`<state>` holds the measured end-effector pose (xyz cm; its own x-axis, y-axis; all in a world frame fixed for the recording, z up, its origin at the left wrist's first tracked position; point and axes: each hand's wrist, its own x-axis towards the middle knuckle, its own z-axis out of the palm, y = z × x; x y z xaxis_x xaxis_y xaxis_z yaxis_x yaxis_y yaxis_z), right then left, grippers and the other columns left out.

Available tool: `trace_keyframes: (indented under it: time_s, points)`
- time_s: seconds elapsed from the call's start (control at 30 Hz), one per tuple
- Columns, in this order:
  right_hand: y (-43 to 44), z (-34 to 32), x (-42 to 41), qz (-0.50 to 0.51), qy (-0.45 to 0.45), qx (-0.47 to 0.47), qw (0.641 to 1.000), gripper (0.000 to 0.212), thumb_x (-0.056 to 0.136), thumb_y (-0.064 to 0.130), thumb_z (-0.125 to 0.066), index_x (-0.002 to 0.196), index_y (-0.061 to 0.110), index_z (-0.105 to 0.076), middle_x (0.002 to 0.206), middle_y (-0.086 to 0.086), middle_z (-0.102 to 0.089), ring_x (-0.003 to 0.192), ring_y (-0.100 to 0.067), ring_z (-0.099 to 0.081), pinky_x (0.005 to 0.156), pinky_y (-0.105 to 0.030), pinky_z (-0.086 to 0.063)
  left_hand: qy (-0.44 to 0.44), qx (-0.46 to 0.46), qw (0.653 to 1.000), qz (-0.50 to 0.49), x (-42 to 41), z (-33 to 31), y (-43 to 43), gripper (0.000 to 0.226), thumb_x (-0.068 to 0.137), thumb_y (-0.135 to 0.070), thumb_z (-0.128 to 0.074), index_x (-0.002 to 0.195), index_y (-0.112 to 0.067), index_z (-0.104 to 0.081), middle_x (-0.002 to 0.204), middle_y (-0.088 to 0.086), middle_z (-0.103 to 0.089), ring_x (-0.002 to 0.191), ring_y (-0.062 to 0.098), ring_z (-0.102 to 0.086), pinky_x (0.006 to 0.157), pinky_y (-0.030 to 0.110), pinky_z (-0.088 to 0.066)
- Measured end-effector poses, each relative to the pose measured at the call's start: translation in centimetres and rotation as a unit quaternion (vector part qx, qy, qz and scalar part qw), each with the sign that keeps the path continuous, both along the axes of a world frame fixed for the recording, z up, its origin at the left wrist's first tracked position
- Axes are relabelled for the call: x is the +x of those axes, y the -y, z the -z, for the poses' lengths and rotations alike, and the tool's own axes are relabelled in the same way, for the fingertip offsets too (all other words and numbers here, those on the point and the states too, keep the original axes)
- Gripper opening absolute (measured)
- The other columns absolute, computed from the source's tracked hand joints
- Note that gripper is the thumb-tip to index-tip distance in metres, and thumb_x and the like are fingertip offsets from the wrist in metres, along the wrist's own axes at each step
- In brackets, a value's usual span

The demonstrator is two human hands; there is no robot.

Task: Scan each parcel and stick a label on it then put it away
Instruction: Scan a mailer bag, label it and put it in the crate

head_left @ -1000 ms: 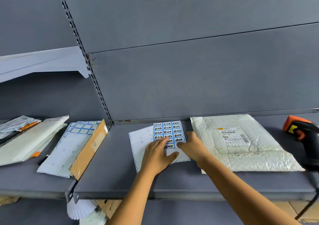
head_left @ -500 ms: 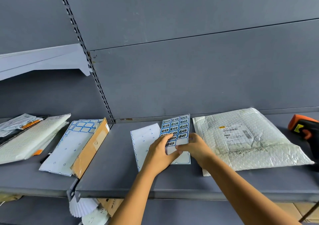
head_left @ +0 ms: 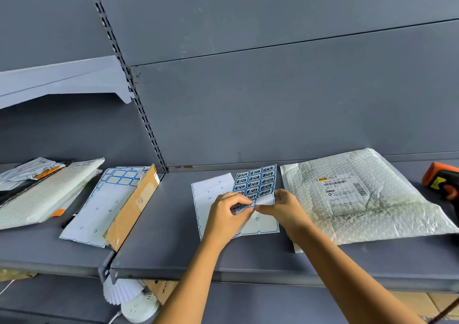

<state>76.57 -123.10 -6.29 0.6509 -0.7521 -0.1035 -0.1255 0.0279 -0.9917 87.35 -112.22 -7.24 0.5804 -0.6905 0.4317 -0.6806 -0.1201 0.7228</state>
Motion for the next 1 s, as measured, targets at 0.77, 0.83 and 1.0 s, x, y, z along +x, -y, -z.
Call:
trace_keyframes:
  time_s: [0.77,0.83,1.0]
  points:
    - [-0.2,-0.1,-0.4,-0.018,-0.003,-0.009,1.0,0.029,0.073,0.005,-0.077,0.095,0.004,-0.058,0.09,-0.009,-0.067,0.081,-0.024,-0.063,0.082,-0.045,-0.053,0.222,-0.019,0.974,-0.04,-0.7,0.5,-0.4,0.026,0.084,-0.034,-0.053,0.073,-0.016,-0.068,0.078,-0.007,-0.062,0.078,0.013,-0.051,0.07,0.02,-0.04]
    - [-0.1,0.0,-0.4,-0.014,-0.01,-0.008,1.0,0.033,0.071,0.006,-0.079,0.095,0.006,-0.055,0.095,-0.009,-0.066,0.09,-0.029,-0.065,0.085,-0.046,-0.052,0.213,-0.016,0.976,-0.037,-0.8,0.4,-0.5,0.025,0.084,-0.034,-0.053,0.073,-0.016,-0.066,0.078,-0.006,-0.061,0.077,0.013,-0.052,0.07,0.019,-0.04]
    - [0.0,0.4,-0.2,-0.01,-0.031,-0.021,0.999,0.041,0.068,0.012,-0.082,0.092,0.017,-0.049,0.107,-0.011,-0.062,0.098,-0.03,-0.063,0.088,-0.048,-0.052,0.115,-0.014,0.993,-0.021,-1.0,-0.1,-0.8,0.027,0.081,-0.038,-0.049,0.075,-0.016,-0.064,0.08,-0.012,-0.058,0.073,0.007,-0.056,0.066,0.022,-0.046]
